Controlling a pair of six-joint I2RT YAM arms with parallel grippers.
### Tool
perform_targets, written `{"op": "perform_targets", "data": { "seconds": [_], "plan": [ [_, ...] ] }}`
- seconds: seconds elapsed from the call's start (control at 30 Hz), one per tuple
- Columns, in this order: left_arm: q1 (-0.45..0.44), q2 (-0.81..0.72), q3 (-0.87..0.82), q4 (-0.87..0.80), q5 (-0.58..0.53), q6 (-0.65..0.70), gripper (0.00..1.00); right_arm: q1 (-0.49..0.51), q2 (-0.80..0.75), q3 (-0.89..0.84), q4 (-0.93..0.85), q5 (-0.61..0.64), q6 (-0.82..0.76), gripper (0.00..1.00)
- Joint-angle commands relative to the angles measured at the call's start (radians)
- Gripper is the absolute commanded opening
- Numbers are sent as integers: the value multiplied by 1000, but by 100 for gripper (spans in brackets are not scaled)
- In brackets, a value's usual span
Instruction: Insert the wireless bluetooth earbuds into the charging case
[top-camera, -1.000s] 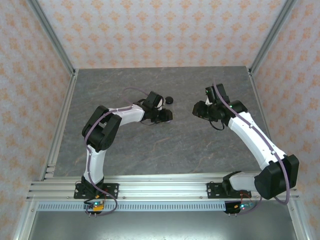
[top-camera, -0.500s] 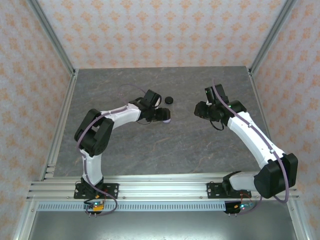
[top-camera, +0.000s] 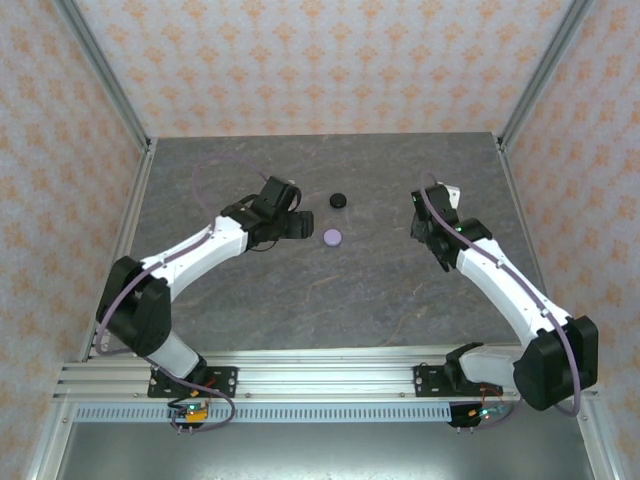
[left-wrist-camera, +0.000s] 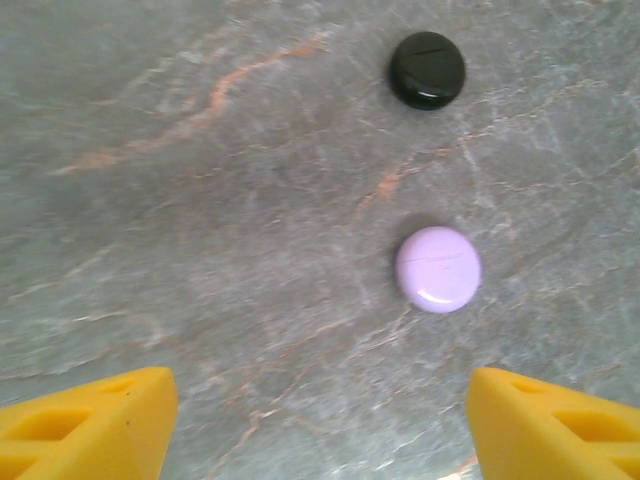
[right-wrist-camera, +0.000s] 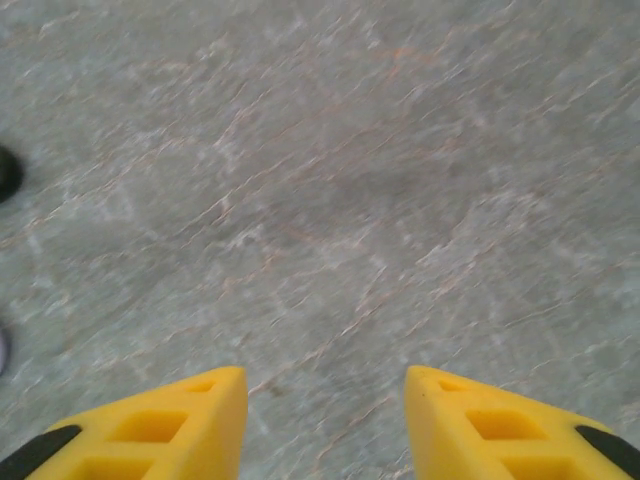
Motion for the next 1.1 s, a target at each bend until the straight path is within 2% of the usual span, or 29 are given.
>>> {"op": "perform_targets", "data": {
  "seconds": [0.0,0.17,0.5,0.7,0.83,1.07],
  "plan": [
    [13,-72,-19,-96,-138,48,76,-4,-14,-44,89,169,-52,47],
    [27,-141,-48,-119,-240,80,77,-11,6,-77,152,238,-97,48],
    [148,-256,-189,-2,-417,180,82,-114,24,-162,312,185,-153,49],
    [211,-294,-270,86,-471,243,87,-210,20,-227,405,111,-143,50],
    [258,-307,-339,172,-493,272,91,-282,27,-255,453,61,-140,54],
    [345,-289,-416,300,-435,322,100,-360,57,-325,610,-70,-158,59]
  ]
}}
